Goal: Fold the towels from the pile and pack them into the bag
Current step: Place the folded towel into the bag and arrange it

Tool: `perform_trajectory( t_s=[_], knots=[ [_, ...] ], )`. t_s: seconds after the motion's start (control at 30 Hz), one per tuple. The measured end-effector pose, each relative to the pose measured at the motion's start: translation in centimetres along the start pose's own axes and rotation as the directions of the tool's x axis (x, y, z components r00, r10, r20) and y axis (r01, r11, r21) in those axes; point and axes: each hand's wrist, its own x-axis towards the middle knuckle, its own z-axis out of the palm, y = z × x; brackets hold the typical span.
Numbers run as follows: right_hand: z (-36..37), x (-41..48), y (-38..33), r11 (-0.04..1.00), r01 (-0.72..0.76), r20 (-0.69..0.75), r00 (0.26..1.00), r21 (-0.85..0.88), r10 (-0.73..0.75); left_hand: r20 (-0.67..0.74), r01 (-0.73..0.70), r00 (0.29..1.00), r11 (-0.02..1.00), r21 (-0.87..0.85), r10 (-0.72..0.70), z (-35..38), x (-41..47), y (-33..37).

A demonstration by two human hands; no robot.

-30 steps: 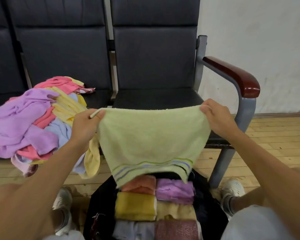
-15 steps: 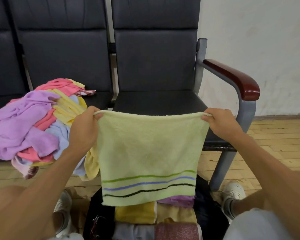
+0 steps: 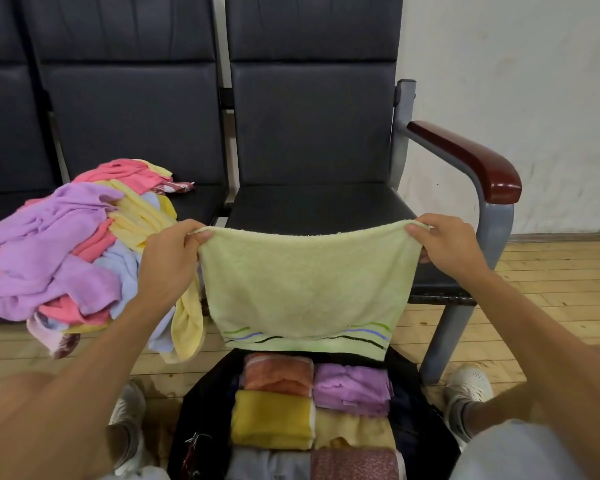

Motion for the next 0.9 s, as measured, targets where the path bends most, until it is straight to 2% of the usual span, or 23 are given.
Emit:
perform_trajectory(
  t_s=[0.1, 0.23, 0.33, 0.5, 0.63, 0.83, 0.9],
  knots=[
    [-0.1, 0.1, -0.2, 0.971, -0.117, 0.017, 0.993, 0.207, 0.116, 0.013, 0.109, 0.994, 0.99, -0.093, -0.108, 0.2, 0.4, 0.2],
    [-0.4, 0.0, -0.3, 0.931, -0.194, 0.08, 0.981, 0.31, 0.177, 0.028, 0.261, 0.964, 0.928, -0.265, -0.263, 0.2, 0.6, 0.3],
    [-0.4, 0.0, -0.1, 0.953, -0.176, 0.044, 0.984, 0.247, 0.171, 0.024, 0.295, 0.953, 0.902, -0.317, -0.303, 0.0, 0.6, 0.2],
    [0.2, -0.2, -0.2, 0.995, -0.091, -0.07, 0.994, -0.049, 0.087, -0.089, 0.162, 0.981, 0.977, -0.14, -0.175, 0.3, 0.4, 0.2],
    [0.6, -0.1, -0.3, 0.997, -0.054, -0.155, 0.987, -0.053, 0.045, -0.144, 0.142, 0.976, 0.979, -0.149, -0.163, 0.7, 0.4, -0.1],
    [0.7, 0.0, -0.8, 0.994, -0.043, -0.192, 0.981, -0.104, 0.023, -0.15, 0.16, 0.972, 0.977, -0.143, -0.182, 0.9, 0.2, 0.3],
    [1.1, -0.3, -0.9, 0.998, -0.06, -0.176, 0.983, -0.035, 0.053, -0.138, 0.174, 0.971, 0.971, -0.167, -0.197, 1.0, -0.1, 0.6]
  ],
)
